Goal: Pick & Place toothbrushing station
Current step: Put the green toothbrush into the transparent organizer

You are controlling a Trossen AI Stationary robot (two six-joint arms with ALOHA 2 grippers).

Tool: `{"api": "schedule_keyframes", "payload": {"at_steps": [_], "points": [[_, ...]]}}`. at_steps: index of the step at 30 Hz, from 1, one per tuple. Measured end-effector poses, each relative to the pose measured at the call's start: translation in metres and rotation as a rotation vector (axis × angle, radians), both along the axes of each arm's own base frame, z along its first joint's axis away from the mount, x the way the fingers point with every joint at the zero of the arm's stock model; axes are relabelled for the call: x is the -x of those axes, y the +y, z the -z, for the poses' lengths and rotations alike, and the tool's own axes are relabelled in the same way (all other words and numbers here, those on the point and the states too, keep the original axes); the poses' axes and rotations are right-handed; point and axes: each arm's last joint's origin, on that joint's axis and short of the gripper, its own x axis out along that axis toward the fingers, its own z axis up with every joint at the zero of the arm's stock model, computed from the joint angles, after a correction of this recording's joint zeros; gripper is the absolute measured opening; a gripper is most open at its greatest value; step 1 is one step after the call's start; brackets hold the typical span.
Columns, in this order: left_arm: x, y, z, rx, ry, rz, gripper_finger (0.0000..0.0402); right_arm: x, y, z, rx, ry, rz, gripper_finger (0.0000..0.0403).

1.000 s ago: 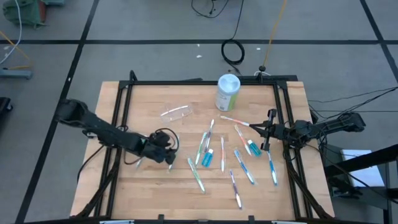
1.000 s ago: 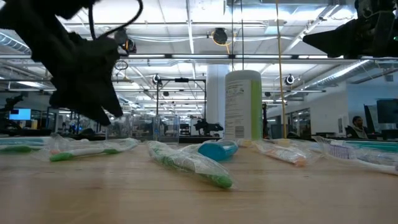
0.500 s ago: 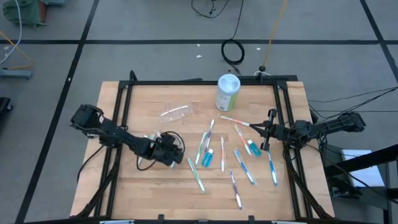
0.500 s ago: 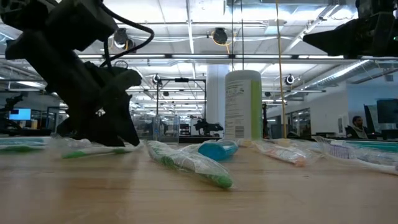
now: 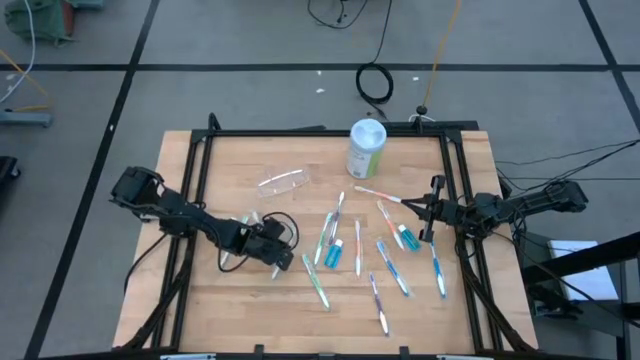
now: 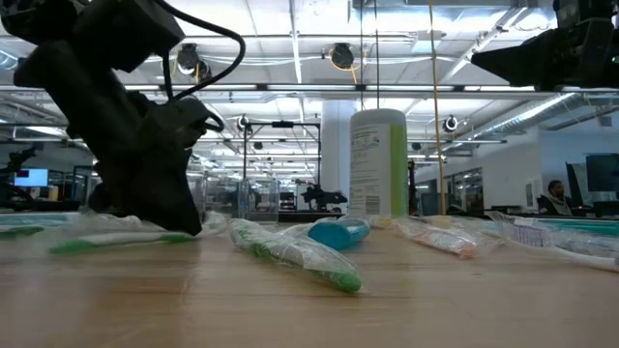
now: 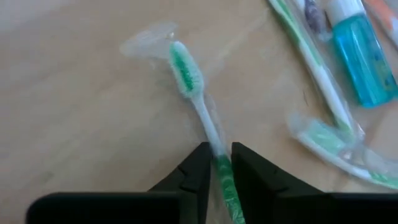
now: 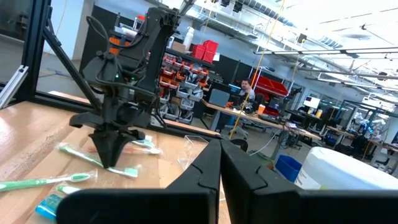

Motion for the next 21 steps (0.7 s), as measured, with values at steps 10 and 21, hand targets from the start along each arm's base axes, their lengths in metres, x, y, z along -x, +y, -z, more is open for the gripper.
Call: {"api": "schedule_keyframes", "payload": {"at_steps": [10,21], "points": [[0.005,-0.019,0.0,0.046,-0.005,0.065,0.001,0.0,0.0,0.0,0.0,0.0,0.0,0.0004],[0.006,-0.034,-0.007,-0.023,-0.07,0.025,0.0001,0.0,0.0,0.0,0.0,0.001,0.0,0.0004]]}}
